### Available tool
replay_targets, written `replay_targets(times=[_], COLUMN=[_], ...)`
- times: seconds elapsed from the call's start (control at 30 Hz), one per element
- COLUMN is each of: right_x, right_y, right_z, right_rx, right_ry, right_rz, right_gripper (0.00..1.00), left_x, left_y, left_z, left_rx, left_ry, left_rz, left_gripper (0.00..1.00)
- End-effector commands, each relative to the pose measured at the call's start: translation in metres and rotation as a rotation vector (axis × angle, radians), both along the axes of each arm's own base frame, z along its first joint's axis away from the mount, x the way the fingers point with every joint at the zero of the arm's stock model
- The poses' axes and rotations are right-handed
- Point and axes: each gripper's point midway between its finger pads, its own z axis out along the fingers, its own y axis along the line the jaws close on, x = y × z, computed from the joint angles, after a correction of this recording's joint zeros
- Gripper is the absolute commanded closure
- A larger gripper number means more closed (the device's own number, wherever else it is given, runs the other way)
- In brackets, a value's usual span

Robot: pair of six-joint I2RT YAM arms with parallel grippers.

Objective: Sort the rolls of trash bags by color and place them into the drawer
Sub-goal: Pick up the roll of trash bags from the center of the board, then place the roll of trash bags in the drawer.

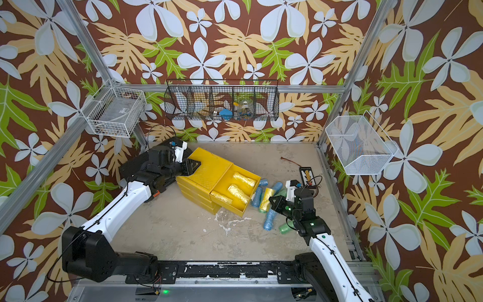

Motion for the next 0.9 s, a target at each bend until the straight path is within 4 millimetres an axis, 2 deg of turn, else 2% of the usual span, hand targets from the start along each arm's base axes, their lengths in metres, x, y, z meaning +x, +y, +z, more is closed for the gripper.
replay_targets(times=[0.0, 0.13, 0.23, 0.33, 0.43, 0.5, 0.6, 0.77, 0.87], right_x=[0.009, 0.026, 0.036, 0.041, 0.040, 0.039, 0.043, 0.061, 0.067], right_y=[-0.006, -0.002, 0.012, 0.037, 0.073, 0.094, 0.115, 0.123, 0.125], right_z=[0.027, 0.074, 0.106, 0.129, 0.141, 0.138, 0.125, 0.101, 0.091], right_rx=[-0.099, -0.142, -0.142, -0.183, -0.258, -0.308, -0.380, -0.603, -0.675], right_ry=[-0.079, -0.193, -0.268, -0.334, -0.382, -0.390, -0.381, -0.354, -0.338], right_rz=[0.015, 0.057, 0.134, 0.223, 0.336, 0.397, 0.463, 0.450, 0.464], right_gripper=[1.00, 1.00, 1.00, 1.00, 1.00, 1.00, 1.00, 1.00, 1.00], left_x=[-0.007, -0.006, -0.005, -0.004, -0.004, -0.004, -0.004, -0.004, -0.004], left_y=[0.005, 0.005, 0.005, 0.005, 0.004, 0.005, 0.004, 0.004, 0.004], left_z=[-0.018, -0.016, -0.015, -0.018, -0.018, -0.019, -0.019, -0.020, -0.021], left_rx=[0.029, 0.025, 0.025, 0.027, 0.027, 0.027, 0.027, 0.026, 0.025], left_ry=[0.079, 0.076, 0.077, 0.082, 0.082, 0.085, 0.084, 0.088, 0.089], left_rz=[0.013, 0.014, 0.014, 0.016, 0.016, 0.017, 0.016, 0.013, 0.012], left_gripper=[0.64, 0.64, 0.64, 0.64, 0.64, 0.64, 0.64, 0.64, 0.64])
